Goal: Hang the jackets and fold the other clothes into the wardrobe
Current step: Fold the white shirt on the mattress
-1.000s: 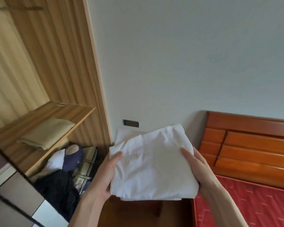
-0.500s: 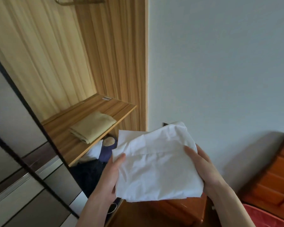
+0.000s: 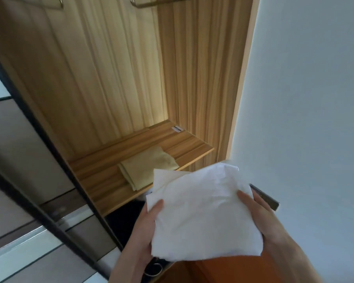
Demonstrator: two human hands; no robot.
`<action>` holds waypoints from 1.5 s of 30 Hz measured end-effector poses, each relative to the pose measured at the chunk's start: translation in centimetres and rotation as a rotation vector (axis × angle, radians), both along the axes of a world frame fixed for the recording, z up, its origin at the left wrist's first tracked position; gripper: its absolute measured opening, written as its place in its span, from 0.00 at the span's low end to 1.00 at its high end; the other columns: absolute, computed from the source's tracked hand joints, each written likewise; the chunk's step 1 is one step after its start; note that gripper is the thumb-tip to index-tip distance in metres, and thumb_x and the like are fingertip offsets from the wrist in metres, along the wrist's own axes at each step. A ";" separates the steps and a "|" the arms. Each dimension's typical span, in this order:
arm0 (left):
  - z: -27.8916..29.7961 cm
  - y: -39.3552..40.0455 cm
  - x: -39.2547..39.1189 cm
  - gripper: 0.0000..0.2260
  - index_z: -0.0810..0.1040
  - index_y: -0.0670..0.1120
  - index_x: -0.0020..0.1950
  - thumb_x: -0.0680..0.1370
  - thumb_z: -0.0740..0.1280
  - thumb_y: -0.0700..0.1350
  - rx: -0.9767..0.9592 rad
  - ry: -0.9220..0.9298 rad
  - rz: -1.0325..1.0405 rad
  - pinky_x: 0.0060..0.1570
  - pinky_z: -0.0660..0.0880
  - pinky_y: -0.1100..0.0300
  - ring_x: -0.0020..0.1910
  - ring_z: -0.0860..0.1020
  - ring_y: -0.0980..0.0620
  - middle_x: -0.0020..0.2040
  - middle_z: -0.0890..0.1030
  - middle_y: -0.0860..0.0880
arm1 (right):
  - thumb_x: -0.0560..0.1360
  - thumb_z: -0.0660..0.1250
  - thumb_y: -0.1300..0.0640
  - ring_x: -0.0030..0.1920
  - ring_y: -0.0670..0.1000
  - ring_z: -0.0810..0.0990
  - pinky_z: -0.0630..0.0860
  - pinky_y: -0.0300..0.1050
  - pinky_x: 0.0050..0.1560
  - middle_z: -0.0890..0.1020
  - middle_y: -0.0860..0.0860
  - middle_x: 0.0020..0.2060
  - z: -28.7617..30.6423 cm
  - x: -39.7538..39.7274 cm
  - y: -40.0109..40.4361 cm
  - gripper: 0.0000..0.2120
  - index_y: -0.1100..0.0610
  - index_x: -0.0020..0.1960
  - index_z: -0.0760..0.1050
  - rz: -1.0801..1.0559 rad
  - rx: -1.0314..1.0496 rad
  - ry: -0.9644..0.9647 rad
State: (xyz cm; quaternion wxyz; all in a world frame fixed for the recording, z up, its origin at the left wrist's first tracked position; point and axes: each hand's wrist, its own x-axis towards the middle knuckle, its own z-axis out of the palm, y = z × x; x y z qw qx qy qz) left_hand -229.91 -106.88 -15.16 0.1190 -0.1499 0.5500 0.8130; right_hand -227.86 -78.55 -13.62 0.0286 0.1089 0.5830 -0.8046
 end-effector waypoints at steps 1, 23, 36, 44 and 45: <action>0.1 -0.1 -0.5 0.14 0.78 0.57 0.68 0.82 0.68 0.50 -0.006 -0.002 0.025 0.51 0.81 0.47 0.54 0.87 0.46 0.58 0.87 0.49 | 0.78 0.71 0.44 0.57 0.56 0.87 0.85 0.50 0.47 0.87 0.52 0.59 0.0 -1.2 -0.2 0.14 0.41 0.63 0.82 0.007 -0.008 -0.010; -0.4 -8.7 -12.1 0.12 0.79 0.58 0.65 0.83 0.69 0.46 -0.049 0.075 0.384 0.39 0.84 0.52 0.49 0.87 0.47 0.54 0.88 0.50 | 0.77 0.74 0.53 0.48 0.49 0.88 0.84 0.46 0.39 0.88 0.45 0.53 0.3 -21.5 -10.7 0.14 0.37 0.59 0.83 0.230 0.176 -0.011; -3.5 -11.7 -21.7 0.09 0.83 0.58 0.54 0.81 0.72 0.43 -0.219 0.148 0.636 0.43 0.84 0.54 0.48 0.86 0.51 0.51 0.87 0.54 | 0.75 0.76 0.50 0.54 0.54 0.85 0.83 0.55 0.50 0.86 0.47 0.55 -3.5 -37.4 -15.3 0.15 0.43 0.60 0.82 0.434 0.321 0.015; -6.7 -11.9 -26.5 0.07 0.77 0.50 0.60 0.82 0.69 0.43 -0.278 -0.046 0.772 0.54 0.78 0.50 0.51 0.80 0.48 0.53 0.81 0.50 | 0.79 0.70 0.55 0.55 0.45 0.78 0.72 0.42 0.46 0.80 0.39 0.54 -7.1 -42.3 -18.8 0.19 0.45 0.69 0.76 0.481 0.454 0.141; -7.1 -11.9 -27.1 0.06 0.77 0.50 0.59 0.82 0.69 0.42 -0.301 -0.067 0.785 0.54 0.77 0.50 0.50 0.80 0.49 0.52 0.81 0.50 | 0.79 0.70 0.56 0.55 0.46 0.78 0.73 0.44 0.48 0.80 0.41 0.55 -7.6 -42.6 -19.1 0.19 0.46 0.70 0.76 0.478 0.459 0.142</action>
